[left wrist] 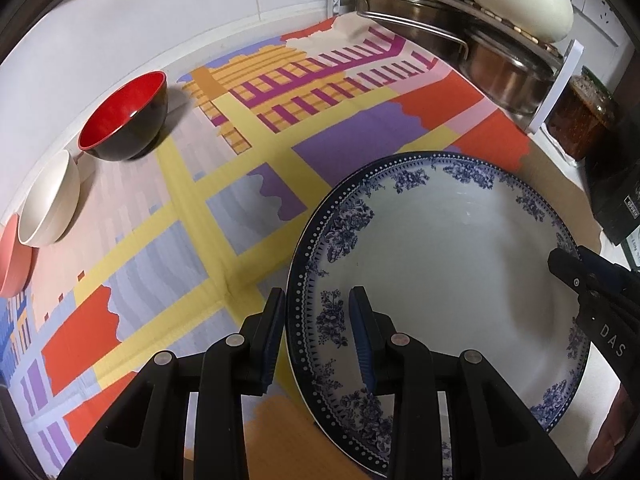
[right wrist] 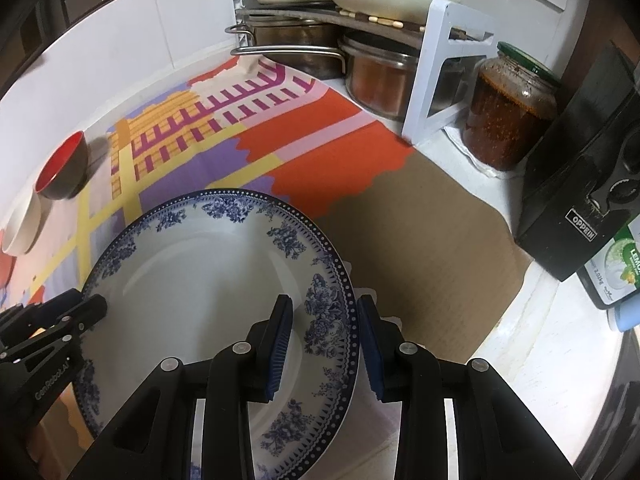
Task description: Organize plates and bowls
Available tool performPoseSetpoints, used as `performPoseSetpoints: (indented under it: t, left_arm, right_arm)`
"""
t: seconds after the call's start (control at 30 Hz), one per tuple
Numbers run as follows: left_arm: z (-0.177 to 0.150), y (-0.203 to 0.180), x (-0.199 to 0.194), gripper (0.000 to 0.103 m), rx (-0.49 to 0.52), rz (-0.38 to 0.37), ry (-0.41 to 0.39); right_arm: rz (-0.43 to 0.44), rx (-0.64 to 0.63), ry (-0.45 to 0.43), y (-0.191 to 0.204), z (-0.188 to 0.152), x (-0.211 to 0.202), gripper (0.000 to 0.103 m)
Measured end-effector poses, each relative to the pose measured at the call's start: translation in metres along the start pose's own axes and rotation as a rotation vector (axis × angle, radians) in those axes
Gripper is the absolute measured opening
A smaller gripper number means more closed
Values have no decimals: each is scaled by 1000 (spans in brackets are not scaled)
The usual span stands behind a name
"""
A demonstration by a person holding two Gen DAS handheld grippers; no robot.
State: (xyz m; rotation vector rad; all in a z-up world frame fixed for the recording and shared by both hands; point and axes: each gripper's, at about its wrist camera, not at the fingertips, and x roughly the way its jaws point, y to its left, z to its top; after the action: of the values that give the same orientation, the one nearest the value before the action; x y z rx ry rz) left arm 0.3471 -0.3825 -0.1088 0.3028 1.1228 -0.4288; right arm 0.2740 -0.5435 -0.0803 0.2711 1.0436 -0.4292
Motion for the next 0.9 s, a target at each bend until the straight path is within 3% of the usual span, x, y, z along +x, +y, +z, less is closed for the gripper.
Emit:
performPoseSetpoints:
  t: [0.4,0.7,0.8,0.9]
  left_arm:
    - [0,-5,4,33,27,35,-4]
    - [0,-5,-4,57,15,14,-43]
    - [0,-2,-12,60,9,24,-76]
    - [0,3,-22,64,7,24,-109]
  right_arm:
    - [16,4,27,-3,-3,10,35]
    - [26,8,38,-4,-5,14,37]
    - [4,1,15,-5,-3,9,48]
    - [-1,-3,-8,-3,-1,0,49]
